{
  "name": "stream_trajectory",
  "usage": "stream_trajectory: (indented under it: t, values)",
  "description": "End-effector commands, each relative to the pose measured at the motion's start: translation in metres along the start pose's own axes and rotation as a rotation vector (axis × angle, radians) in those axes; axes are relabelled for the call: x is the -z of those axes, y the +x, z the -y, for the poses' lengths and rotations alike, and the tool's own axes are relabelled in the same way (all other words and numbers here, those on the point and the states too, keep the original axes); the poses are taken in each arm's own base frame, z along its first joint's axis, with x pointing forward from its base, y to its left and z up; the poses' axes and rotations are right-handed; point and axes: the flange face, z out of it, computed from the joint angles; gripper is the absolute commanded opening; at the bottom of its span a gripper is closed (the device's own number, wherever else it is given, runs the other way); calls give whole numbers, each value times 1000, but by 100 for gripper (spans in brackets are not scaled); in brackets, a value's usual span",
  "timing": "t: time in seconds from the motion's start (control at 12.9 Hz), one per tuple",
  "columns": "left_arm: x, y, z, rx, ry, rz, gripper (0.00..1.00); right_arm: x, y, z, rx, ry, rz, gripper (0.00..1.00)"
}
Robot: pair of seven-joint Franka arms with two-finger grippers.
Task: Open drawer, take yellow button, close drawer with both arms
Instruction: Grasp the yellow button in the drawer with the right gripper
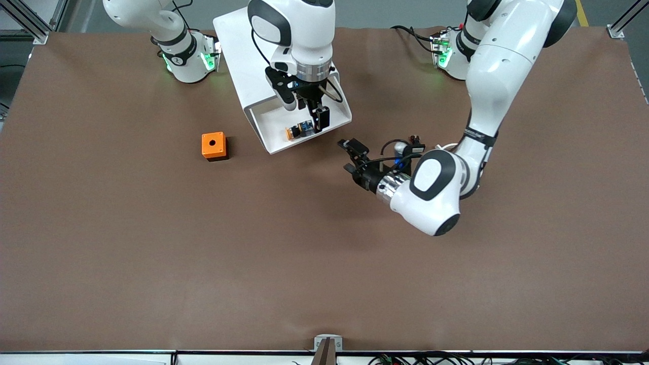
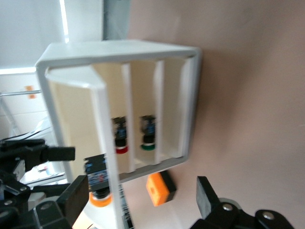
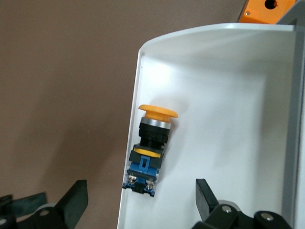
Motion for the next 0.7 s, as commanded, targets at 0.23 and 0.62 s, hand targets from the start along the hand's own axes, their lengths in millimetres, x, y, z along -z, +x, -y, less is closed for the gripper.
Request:
stream_trajectory:
  t: [0.23, 0.62]
  values:
    - [85, 36, -7, -178, -203, -58, 99, -7, 4, -3, -10, 50, -77, 95]
    - [121, 41, 56, -420, -484, -308, 99, -21, -2, -12, -18, 90, -118, 59]
